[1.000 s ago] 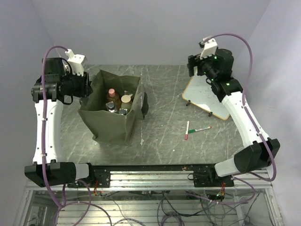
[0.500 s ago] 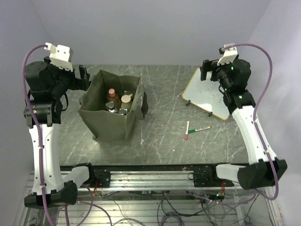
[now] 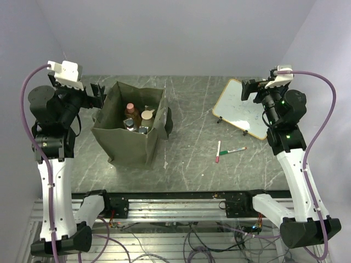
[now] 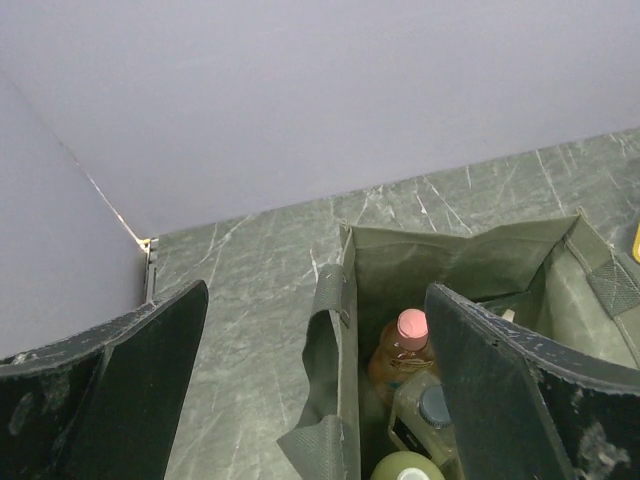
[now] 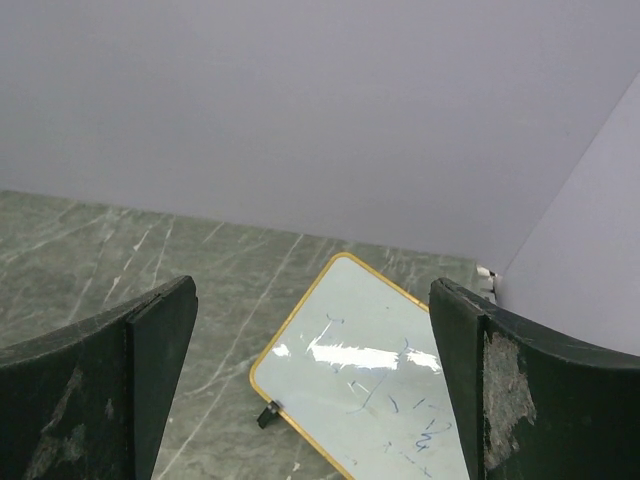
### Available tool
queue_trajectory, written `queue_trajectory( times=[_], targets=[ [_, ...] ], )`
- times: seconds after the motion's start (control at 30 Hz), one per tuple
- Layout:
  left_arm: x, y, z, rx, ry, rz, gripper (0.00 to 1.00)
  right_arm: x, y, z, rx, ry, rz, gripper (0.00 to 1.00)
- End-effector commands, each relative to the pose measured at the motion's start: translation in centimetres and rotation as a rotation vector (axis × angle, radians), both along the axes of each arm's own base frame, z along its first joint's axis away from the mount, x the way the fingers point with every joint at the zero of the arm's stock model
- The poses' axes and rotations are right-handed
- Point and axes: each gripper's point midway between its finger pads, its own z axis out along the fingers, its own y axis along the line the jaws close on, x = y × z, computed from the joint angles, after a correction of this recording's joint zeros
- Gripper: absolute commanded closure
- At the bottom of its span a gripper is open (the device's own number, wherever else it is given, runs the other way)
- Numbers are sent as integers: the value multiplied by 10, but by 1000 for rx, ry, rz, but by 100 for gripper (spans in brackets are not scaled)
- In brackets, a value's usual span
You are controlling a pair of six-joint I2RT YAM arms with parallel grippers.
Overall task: Place the personal care products into the canvas bag
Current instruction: Reset both arms
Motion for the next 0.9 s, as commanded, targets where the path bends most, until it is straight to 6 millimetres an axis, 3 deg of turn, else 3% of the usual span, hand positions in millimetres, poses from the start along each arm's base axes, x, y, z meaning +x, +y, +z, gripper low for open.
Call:
queue_trajectory(
  times=[0.0,0.2,0.4,0.63,0.87],
  targets=[
    [-10,6,24,-20,-113,43,0,-5,-4,-1,1,17,-20,0],
    [-14,15,27,-32,-117,96,1,-5,-10,-7,-50,56,-42,0],
    [-23,16,15,-22,-98,110,0,-6,-22,-1,-52,13,-110,0],
    [-35,24,1,0,-68,159,1,-9,-35,-13,-39,25,-186,0],
    [-35,23,-5,-8,-68,149,0,-15,-45,-28,-14,54,-240,0]
  ],
)
